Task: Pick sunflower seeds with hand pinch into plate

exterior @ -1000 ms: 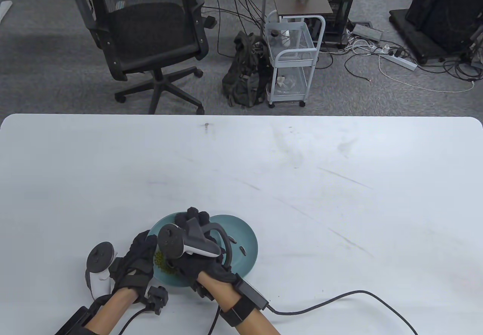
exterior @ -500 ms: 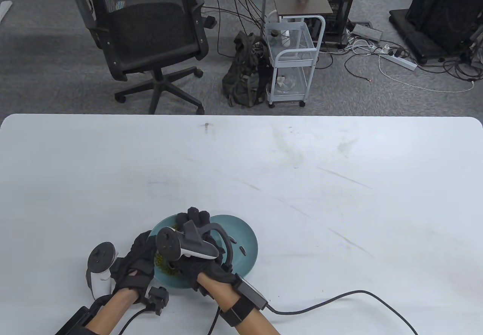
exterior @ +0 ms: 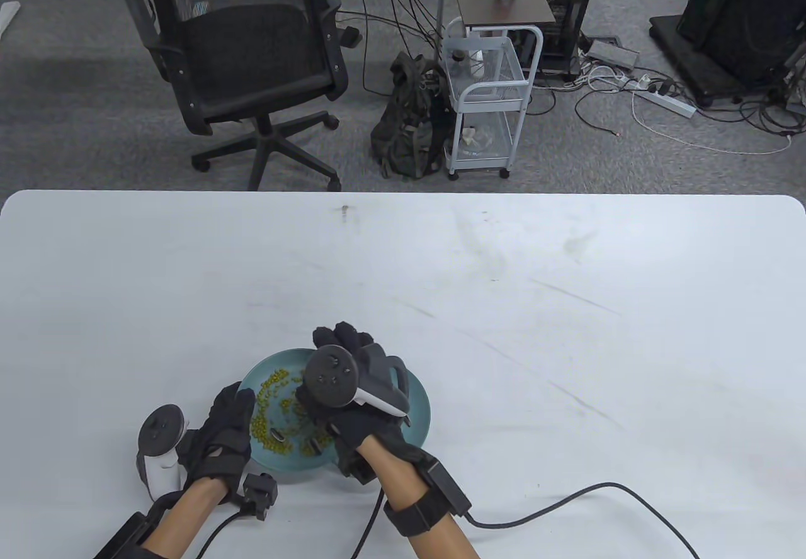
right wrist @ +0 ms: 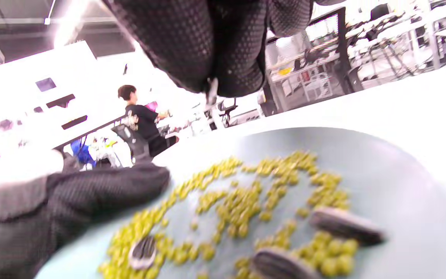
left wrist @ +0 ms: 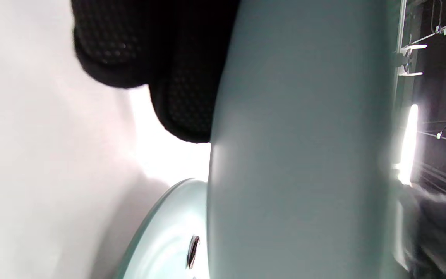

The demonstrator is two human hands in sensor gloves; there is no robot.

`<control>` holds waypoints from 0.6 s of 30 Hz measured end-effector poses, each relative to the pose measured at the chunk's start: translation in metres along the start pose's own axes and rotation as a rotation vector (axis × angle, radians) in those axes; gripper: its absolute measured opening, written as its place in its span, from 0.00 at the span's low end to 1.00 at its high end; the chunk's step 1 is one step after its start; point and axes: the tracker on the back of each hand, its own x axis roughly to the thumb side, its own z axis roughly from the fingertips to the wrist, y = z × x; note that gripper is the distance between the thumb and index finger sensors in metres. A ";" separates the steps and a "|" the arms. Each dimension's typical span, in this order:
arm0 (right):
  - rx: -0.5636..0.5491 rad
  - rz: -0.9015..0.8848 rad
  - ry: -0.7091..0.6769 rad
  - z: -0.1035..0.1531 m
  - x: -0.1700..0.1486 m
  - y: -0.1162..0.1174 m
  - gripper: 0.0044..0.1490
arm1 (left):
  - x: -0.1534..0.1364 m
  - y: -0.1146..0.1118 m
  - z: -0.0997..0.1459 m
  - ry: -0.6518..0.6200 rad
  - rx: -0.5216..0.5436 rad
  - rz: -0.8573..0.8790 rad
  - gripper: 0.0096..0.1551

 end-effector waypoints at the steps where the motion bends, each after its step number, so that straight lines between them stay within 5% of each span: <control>1: -0.025 -0.021 0.010 0.002 -0.005 -0.007 0.19 | 0.001 0.002 0.000 -0.006 0.009 0.003 0.25; 9: -0.017 -0.025 0.140 0.004 -0.040 -0.010 0.19 | 0.004 0.018 -0.002 -0.004 0.093 0.035 0.25; 18: 0.124 0.062 0.220 -0.008 -0.076 0.056 0.19 | 0.009 0.024 -0.002 -0.019 0.103 0.086 0.25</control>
